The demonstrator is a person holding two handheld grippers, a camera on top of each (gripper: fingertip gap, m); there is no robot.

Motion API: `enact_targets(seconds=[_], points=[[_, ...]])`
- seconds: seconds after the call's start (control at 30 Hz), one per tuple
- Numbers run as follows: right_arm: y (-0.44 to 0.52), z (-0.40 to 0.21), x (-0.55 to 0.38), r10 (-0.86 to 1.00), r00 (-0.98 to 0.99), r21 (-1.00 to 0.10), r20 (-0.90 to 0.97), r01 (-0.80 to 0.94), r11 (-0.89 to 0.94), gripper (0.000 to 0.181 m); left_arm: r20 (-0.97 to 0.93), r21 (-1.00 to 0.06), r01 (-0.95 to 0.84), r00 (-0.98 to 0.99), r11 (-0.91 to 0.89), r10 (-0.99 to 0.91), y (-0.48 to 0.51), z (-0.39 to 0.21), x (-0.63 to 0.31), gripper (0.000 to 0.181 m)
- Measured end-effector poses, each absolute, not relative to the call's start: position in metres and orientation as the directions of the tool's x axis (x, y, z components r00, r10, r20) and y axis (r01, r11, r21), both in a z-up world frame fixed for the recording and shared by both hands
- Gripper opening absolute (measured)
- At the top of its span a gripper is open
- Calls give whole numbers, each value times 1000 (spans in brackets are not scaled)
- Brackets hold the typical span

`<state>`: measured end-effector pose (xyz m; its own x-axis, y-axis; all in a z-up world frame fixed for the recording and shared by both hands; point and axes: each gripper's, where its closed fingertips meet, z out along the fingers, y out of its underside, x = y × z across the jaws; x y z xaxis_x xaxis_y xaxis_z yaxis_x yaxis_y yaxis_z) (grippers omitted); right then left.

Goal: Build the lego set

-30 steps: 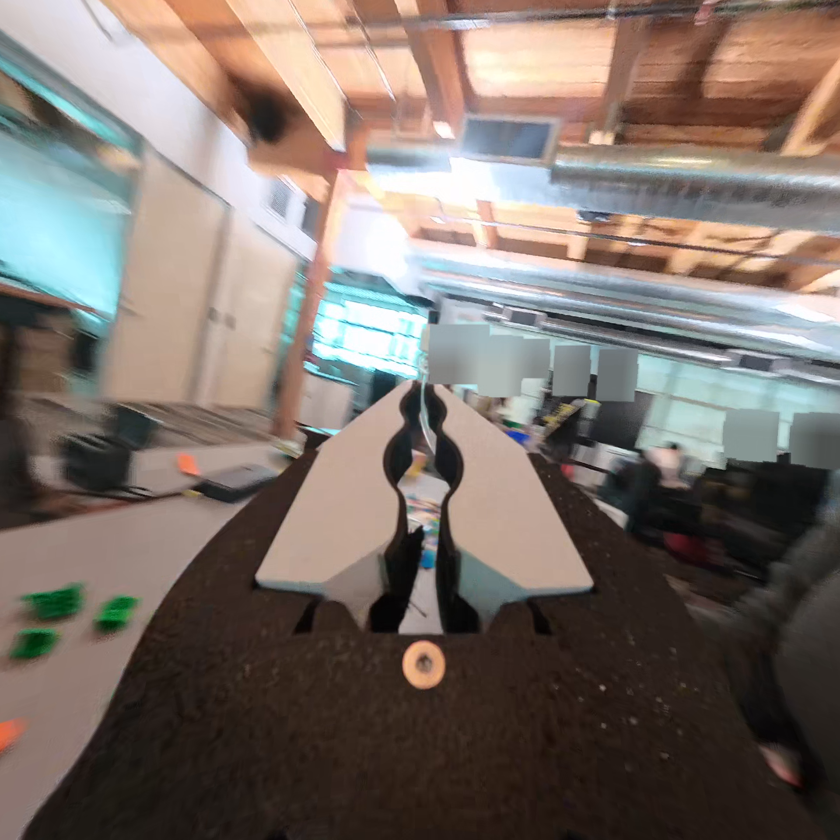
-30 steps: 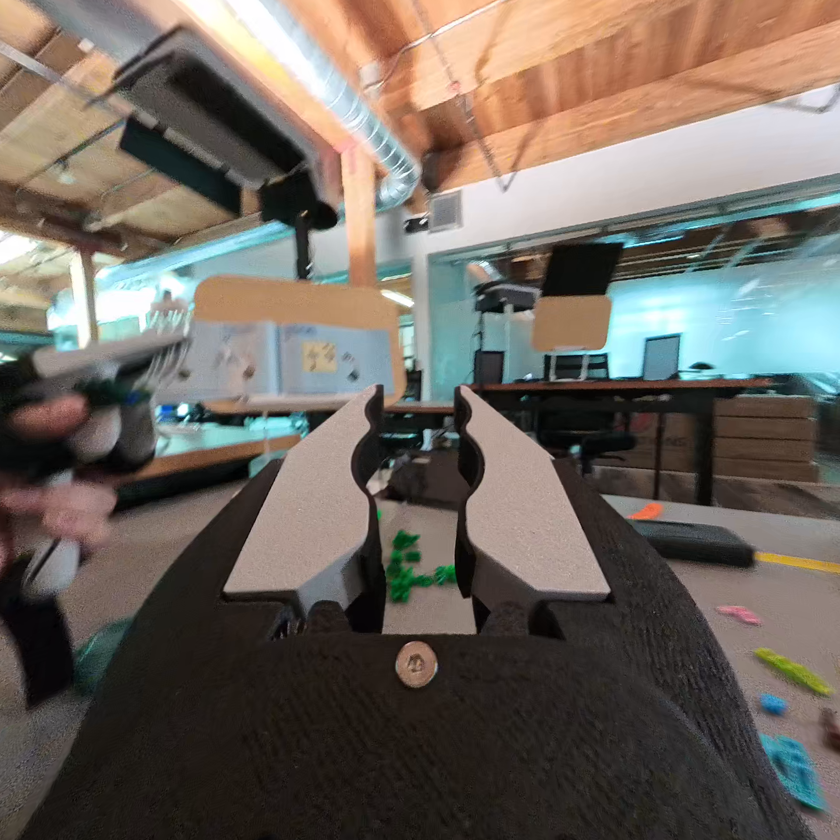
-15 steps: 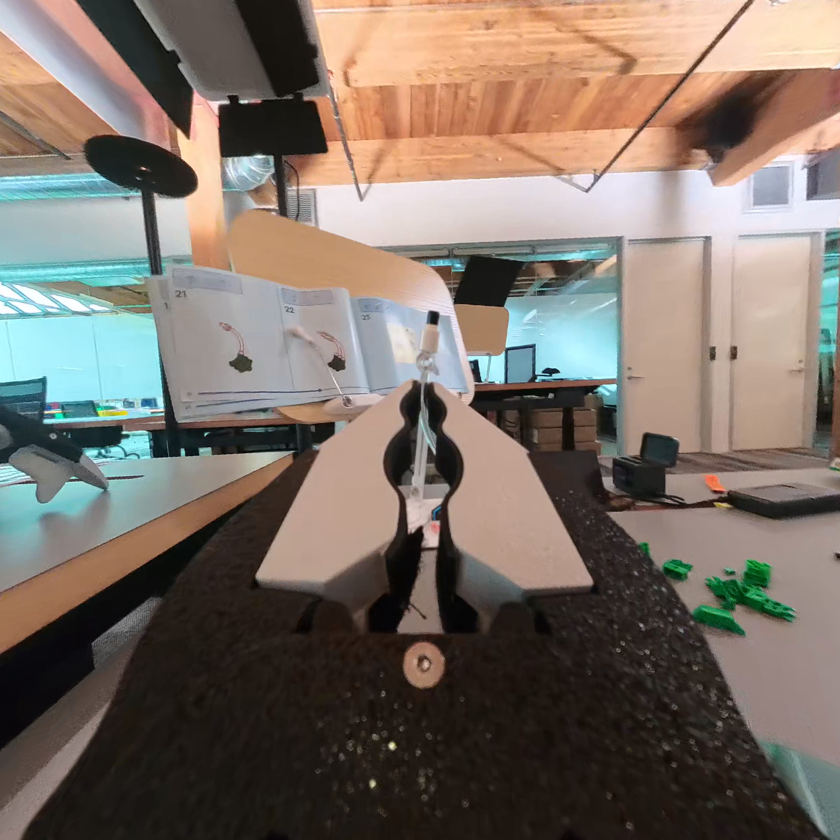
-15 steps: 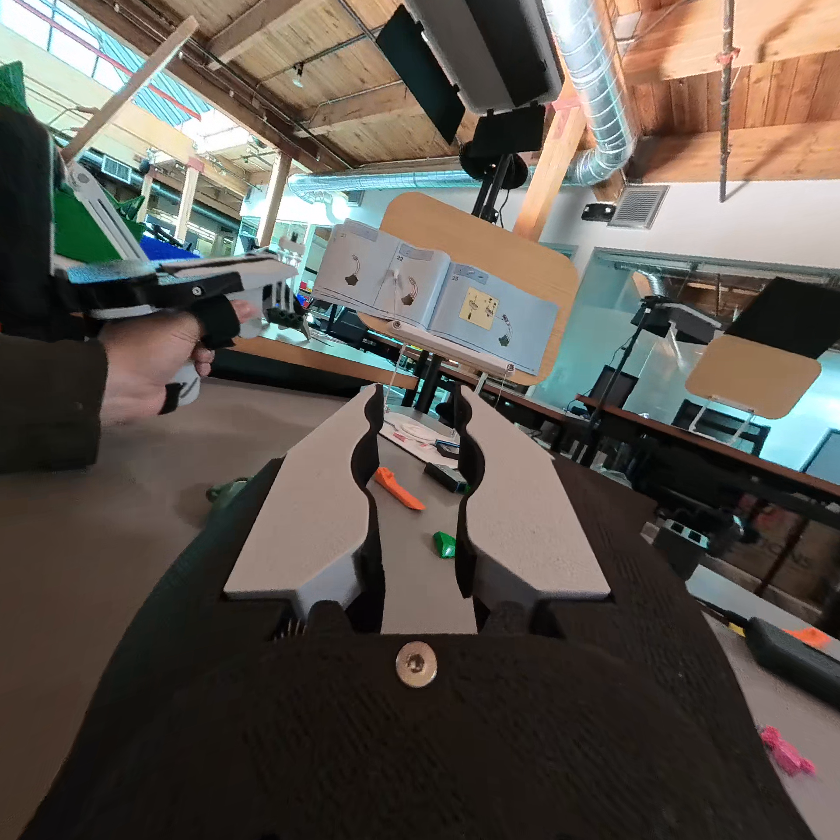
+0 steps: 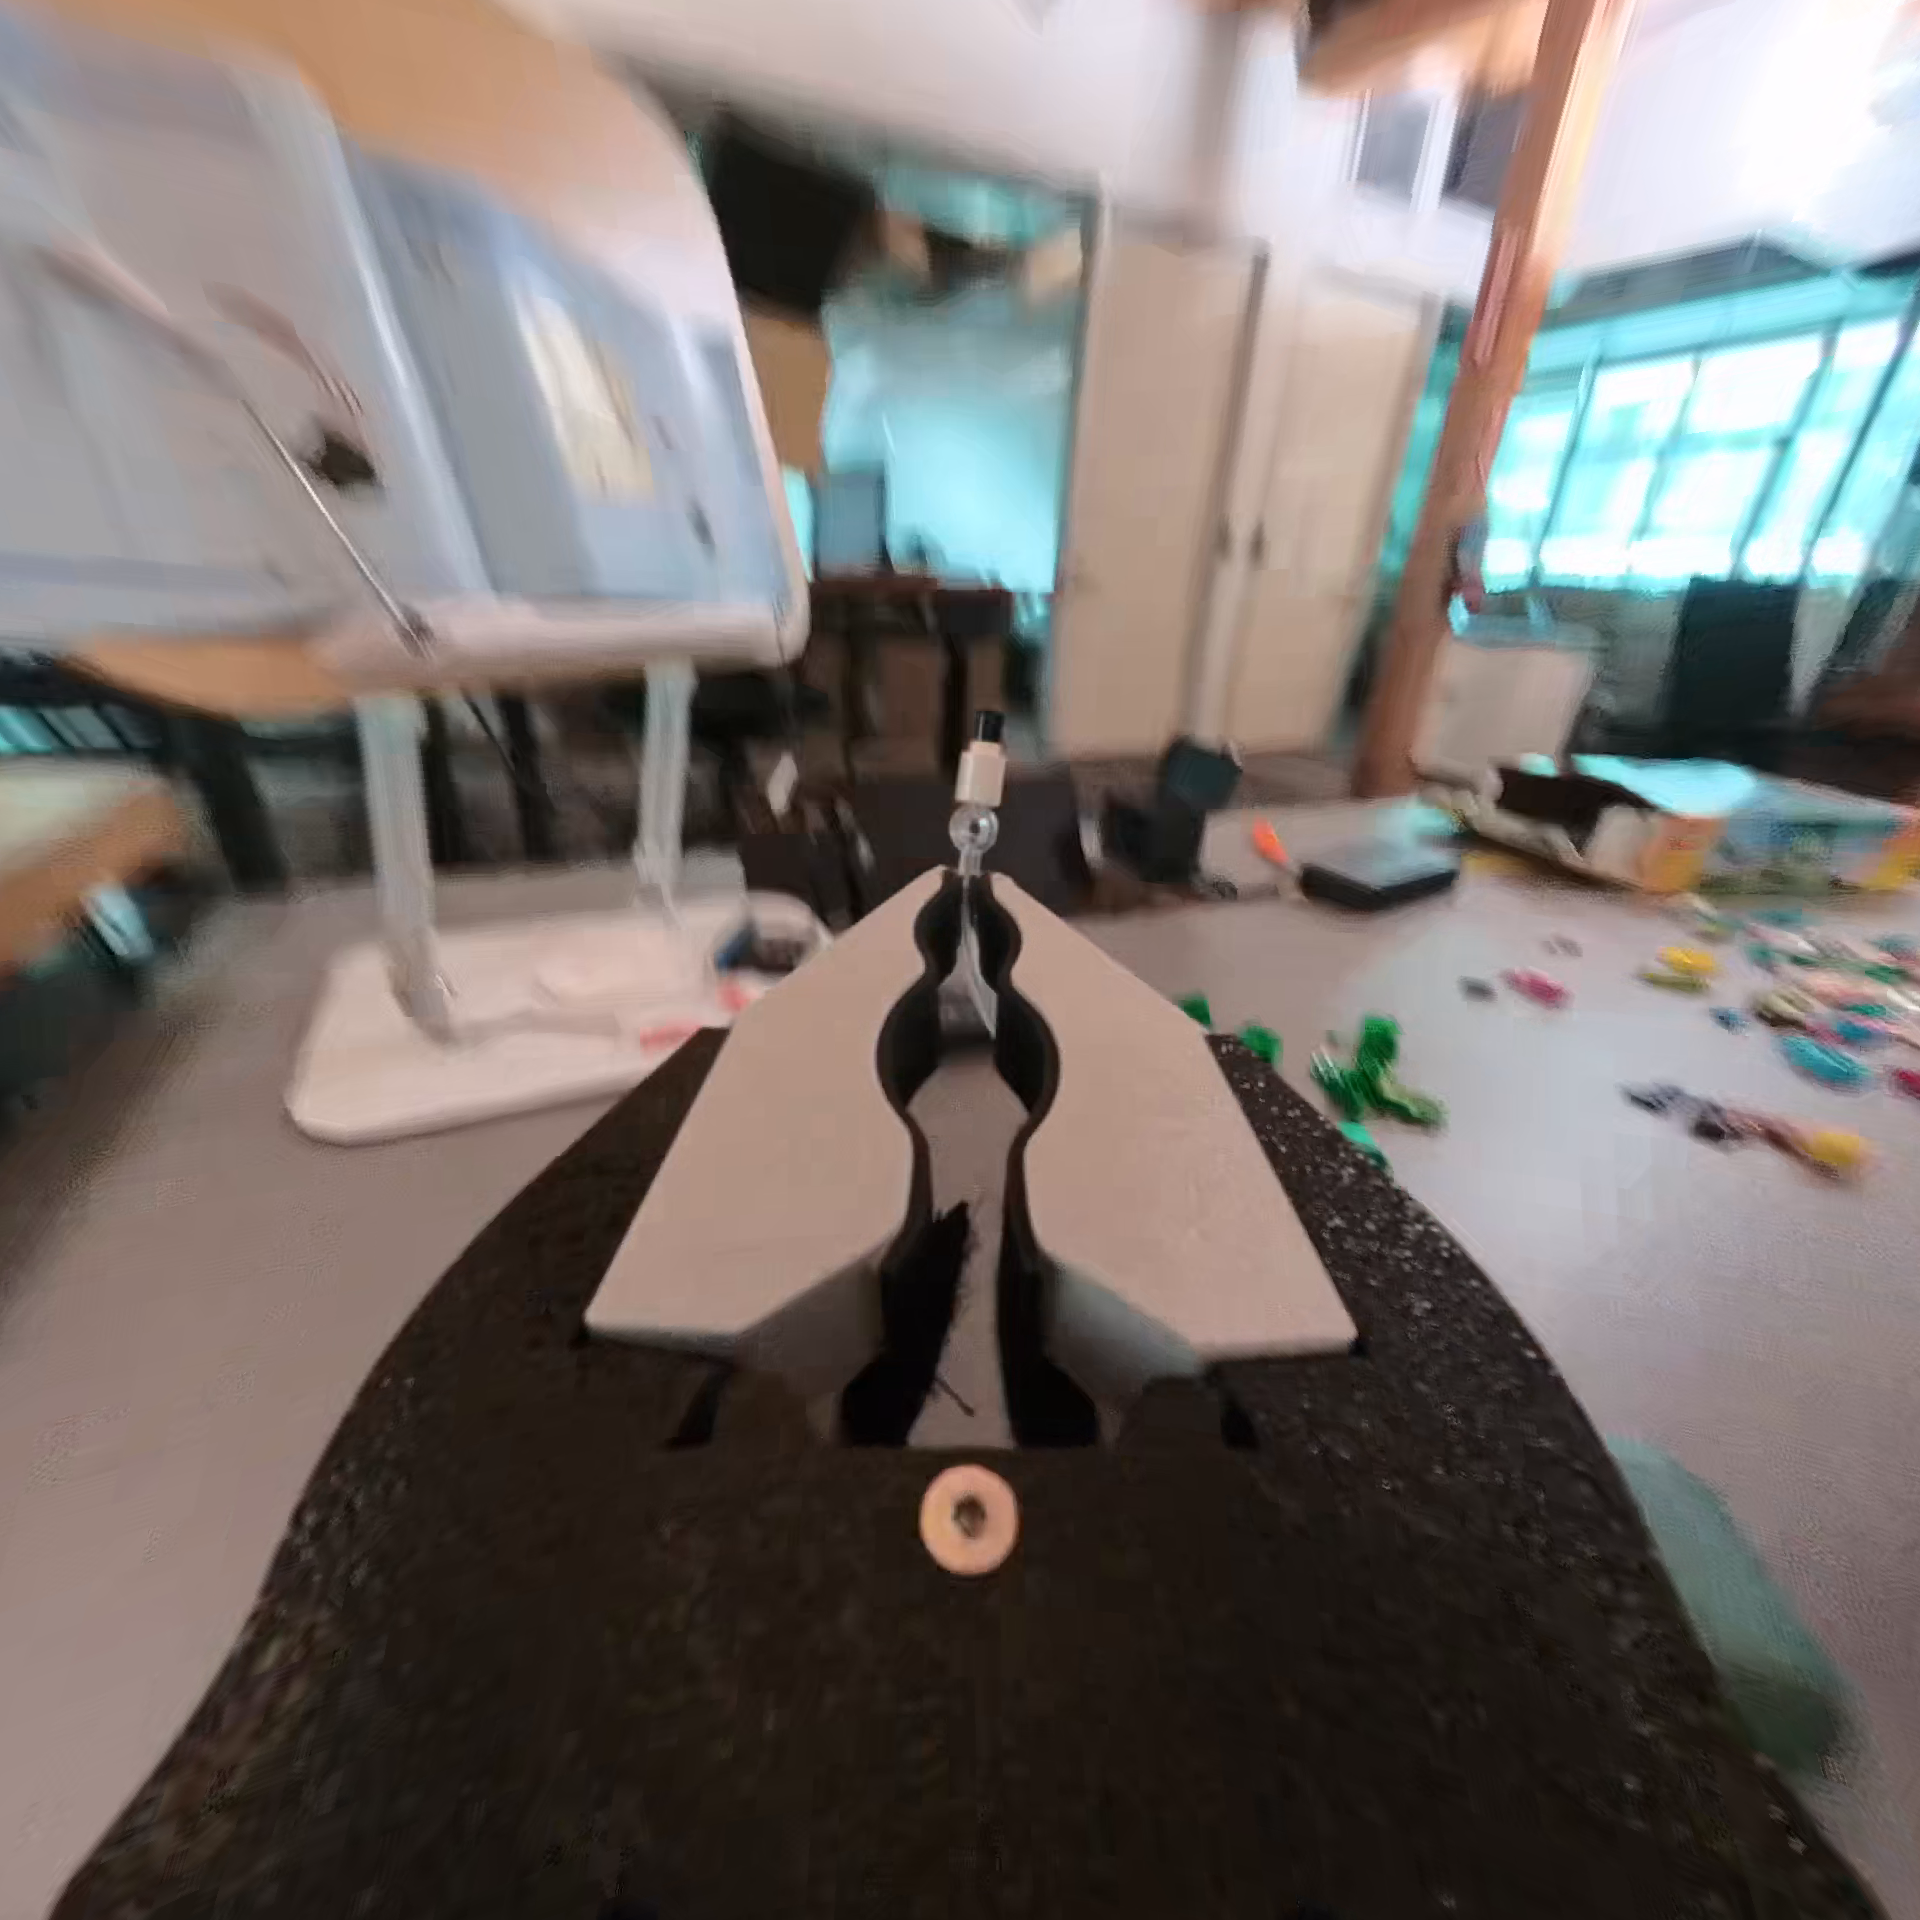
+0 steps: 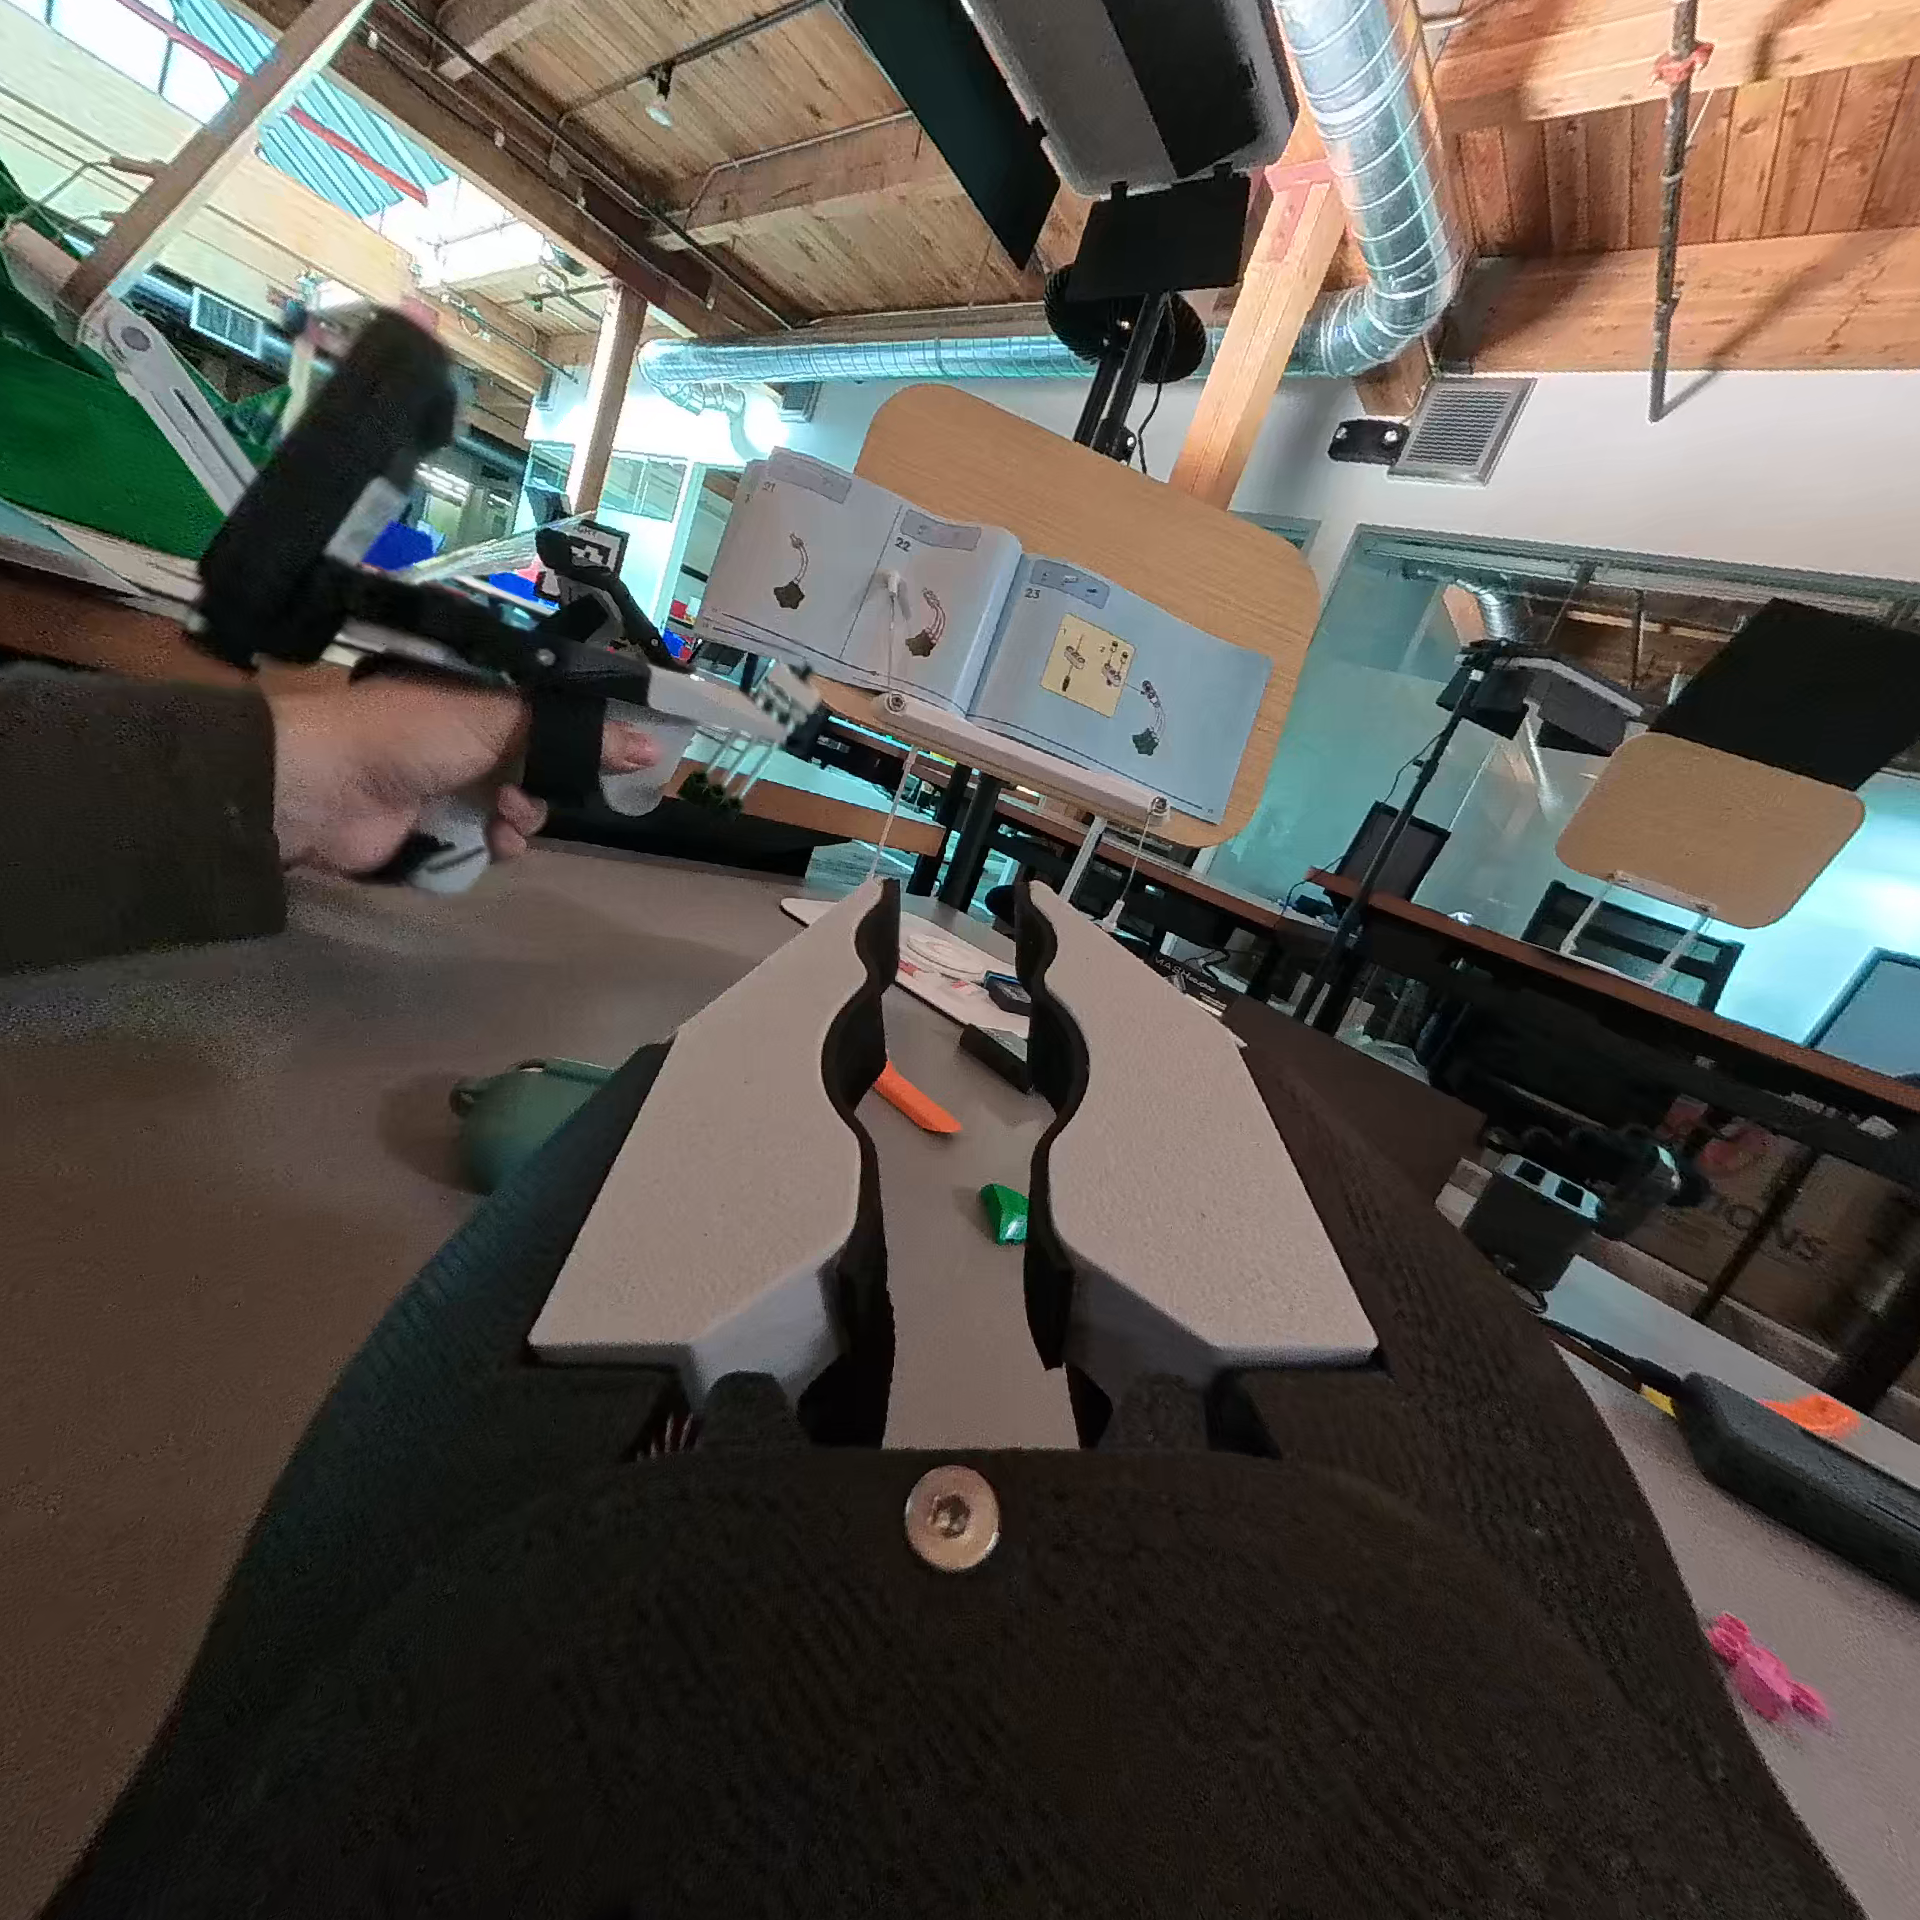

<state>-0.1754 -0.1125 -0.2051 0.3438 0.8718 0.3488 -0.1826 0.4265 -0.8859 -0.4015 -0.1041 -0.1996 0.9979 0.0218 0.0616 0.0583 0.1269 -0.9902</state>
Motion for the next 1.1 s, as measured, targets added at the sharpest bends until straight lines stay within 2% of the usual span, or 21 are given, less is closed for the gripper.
enact_targets(seconds=[0.07, 0.13, 0.27, 0.4, 0.5, 0.6, 0.7, 0.77, 0.83, 0.9, 0.97, 1.03, 1.1], points=[[-113, -206, -176, 872, 339, -886, 352, -179, 427, 21, 117, -985, 113, 993, -127, -29, -100, -222, -406, 0], [-112, -206, -176, 873, 339, -887, 350, -179, 425, 21, 96, -936, 69, 993, -347, -63, -102, -245, -406, 0], [-110, -206, -175, 873, 347, -890, 343, -176, 420, 20, -41, -698, -112, 992, -707, -116, -114, -291, -409, 0], [-110, -209, -178, 884, 328, -900, 333, -170, 402, 20, -43, -463, -163, 986, -871, -162, -123, -318, -395, 0], [-108, -210, -177, 892, 325, -908, 314, -172, 382, 20, -109, -283, -235, 971, -930, -213, -128, -339, -393, 0], [-107, -210, -176, 902, 319, -915, 292, -180, 360, 19, -154, -247, -255, 963, -935, -222, -125, -340, -393, 4], [-106, -208, -175, 905, 321, -917, 280, -189, 351, 20, -219, -310, -245, 959, -919, -181, -117, -335, -398, 15], [-104, -207, -173, 905, 328, -917, 271, -197, 347, 20, -233, -428, -224, 963, -876, -133, -108, -320, -399, 62], [-103, -207, -172, 909, 330, -921, 255, -205, 333, 21, -168, -587, -154, 984, -795, -66, -104, -296, -396, 80], [-100, -206, -171, 910, 338, -924, 241, -207, 322, 21, -48, -787, -43, 999, -616, -8, -100, -259, -395, 87], [-94, -204, -168, 903, 365, -925, 226, -209, 316, 23, -7, -940, 33, 993, -339, 115, -106, -211, -422, 91], [-82, -197, -170, 881, 428, -926, 202, -208, 314, 23, -25, -998, -6, 951, -62, 308, -125, -171, -463, 89], [-71, -182, -189, 881, 450, -929, 146, -242, 278, 23, -48, -985, -122, 867, 119, 496, -149, -152, -496, 75]])
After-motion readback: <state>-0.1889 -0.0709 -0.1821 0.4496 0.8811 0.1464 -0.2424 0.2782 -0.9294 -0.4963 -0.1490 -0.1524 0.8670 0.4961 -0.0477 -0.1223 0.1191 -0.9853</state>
